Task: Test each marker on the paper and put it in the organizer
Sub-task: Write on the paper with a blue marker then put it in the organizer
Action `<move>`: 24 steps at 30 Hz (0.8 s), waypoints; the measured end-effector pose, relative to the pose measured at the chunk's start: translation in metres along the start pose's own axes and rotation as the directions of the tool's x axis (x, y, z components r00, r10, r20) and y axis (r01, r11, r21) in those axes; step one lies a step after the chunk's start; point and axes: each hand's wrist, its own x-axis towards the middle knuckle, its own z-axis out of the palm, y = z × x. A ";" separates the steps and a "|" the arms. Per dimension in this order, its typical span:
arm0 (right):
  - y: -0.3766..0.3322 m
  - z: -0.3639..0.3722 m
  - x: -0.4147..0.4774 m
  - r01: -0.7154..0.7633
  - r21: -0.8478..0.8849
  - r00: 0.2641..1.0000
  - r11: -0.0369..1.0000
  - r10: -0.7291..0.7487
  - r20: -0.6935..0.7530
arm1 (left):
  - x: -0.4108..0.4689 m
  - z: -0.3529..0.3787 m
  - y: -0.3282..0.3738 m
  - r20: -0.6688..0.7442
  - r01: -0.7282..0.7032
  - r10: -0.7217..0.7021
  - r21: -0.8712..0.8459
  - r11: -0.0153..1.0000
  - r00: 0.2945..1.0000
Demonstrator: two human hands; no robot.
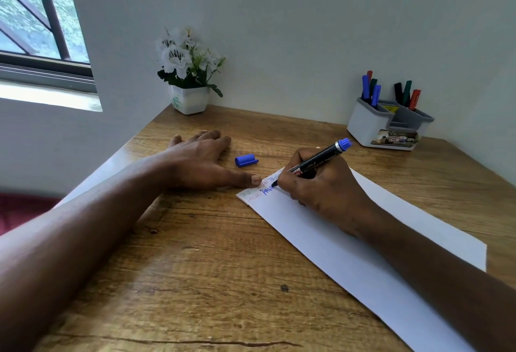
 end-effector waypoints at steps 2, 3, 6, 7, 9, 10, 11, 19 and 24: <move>-0.001 0.000 0.000 -0.004 -0.006 1.000 1.000 0.004 -0.003 | -0.001 0.000 0.000 -0.007 -0.002 0.002 -0.006 1.000 1.000; -0.001 0.000 0.001 -0.007 -0.004 1.000 1.000 0.007 -0.009 | -0.001 0.000 0.000 -0.010 -0.003 0.003 -0.008 1.000 1.000; -0.001 -0.001 0.000 -0.018 0.008 1.000 1.000 0.018 -0.003 | -0.002 0.000 0.000 -0.005 -0.009 0.009 -0.014 1.000 1.000; -0.001 -0.001 -0.001 -0.020 0.009 1.000 1.000 0.020 0.001 | -0.002 0.000 0.001 -0.003 -0.008 0.008 -0.017 1.000 1.000; -0.002 0.000 0.000 -0.023 -0.008 1.000 1.000 0.022 -0.012 | -0.002 0.000 0.001 -0.003 -0.005 0.005 -0.025 1.000 1.000; -0.002 0.000 0.000 -0.026 -0.017 0.999 1.000 0.026 -0.024 | -0.001 0.000 0.001 -0.003 -0.005 0.005 -0.027 1.000 1.000; -0.002 0.000 0.000 -0.031 -0.021 0.999 0.999 0.030 -0.030 | 0.000 0.000 0.001 -0.004 -0.005 0.004 -0.029 1.000 1.000; -0.004 -0.006 0.001 -0.177 0.283 0.977 0.943 0.203 -0.066 | 0.001 0.004 -0.001 -0.159 -0.064 0.041 -0.140 0.988 0.986; -0.004 -0.010 0.004 -0.202 0.545 0.967 0.814 0.253 -0.019 | -0.003 0.006 0.001 -0.454 -0.212 0.107 -0.187 0.959 0.885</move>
